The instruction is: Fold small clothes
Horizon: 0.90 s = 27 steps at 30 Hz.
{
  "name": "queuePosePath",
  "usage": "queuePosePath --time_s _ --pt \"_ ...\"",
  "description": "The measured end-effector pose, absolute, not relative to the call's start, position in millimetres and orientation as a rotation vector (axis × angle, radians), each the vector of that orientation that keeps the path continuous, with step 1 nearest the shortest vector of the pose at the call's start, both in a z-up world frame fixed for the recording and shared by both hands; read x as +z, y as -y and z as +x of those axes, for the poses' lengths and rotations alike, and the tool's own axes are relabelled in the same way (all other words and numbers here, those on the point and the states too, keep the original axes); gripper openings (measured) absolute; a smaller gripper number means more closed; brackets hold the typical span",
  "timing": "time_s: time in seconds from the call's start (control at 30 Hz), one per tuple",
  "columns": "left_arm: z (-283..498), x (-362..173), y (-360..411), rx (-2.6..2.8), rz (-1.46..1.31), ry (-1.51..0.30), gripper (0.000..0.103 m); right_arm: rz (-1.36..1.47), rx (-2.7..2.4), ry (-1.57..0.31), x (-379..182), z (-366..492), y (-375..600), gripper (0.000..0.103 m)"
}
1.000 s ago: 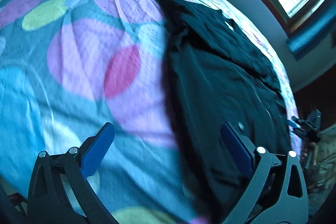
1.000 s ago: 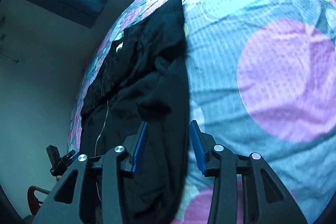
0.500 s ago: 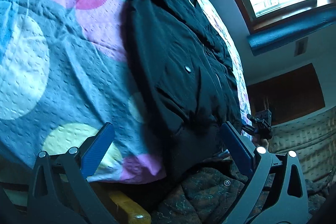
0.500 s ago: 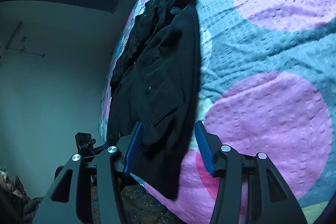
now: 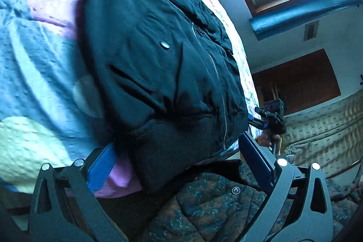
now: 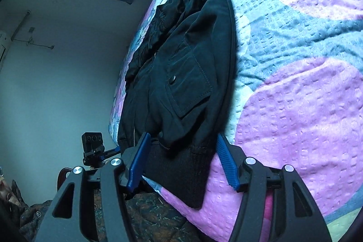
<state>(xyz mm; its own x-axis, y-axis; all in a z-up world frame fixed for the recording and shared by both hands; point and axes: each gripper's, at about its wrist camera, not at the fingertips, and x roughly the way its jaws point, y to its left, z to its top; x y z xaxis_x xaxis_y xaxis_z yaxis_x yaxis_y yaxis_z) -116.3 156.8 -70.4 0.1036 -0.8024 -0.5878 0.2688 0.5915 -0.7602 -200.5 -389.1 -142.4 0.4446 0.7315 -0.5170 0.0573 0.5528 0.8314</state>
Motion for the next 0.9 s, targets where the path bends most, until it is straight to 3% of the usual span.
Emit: queuePosePath --time_s 0.3,0.37,0.43,0.47,0.53,0.57,0.6,0.67,0.9 --pt "-110.0 -68.2 -151.2 -0.842 -0.513 -1.212 0.098 0.933 0.49 -1.066 -145.7 -211.9 393.0 0.058" --pt "-109.3 -68.7 -153.1 -0.829 -0.508 -1.215 0.091 0.911 0.527 -1.089 -146.6 -215.8 381.8 0.058" --pt "-108.9 -70.6 -157.9 -0.798 -0.511 -1.222 0.072 0.91 0.577 -1.121 -147.7 -218.1 369.5 0.055" --pt "-108.4 -73.1 -163.3 -0.765 -0.523 -1.231 0.065 0.889 0.583 -1.134 -147.4 -219.2 364.4 0.051" --pt "-107.4 -78.0 -170.9 -0.717 -0.544 -1.248 0.033 0.839 0.567 -1.146 -146.9 -219.4 354.6 0.035" --pt "-106.4 -81.1 -175.8 -0.677 -0.555 -1.261 0.025 0.837 0.56 -1.146 -147.9 -218.6 353.4 0.022" --pt "-105.6 -83.4 -179.0 -0.66 -0.573 -1.269 0.021 0.84 0.558 -1.144 -148.8 -218.0 353.2 0.015" --pt "-105.1 -81.3 -179.4 -0.661 -0.576 -1.258 0.019 0.849 0.555 -1.134 -149.1 -218.4 354.0 0.013" --pt "-91.4 -32.0 -172.7 -0.73 -0.531 -1.128 0.015 0.989 0.693 -0.952 -111.0 -211.2 370.8 0.011"
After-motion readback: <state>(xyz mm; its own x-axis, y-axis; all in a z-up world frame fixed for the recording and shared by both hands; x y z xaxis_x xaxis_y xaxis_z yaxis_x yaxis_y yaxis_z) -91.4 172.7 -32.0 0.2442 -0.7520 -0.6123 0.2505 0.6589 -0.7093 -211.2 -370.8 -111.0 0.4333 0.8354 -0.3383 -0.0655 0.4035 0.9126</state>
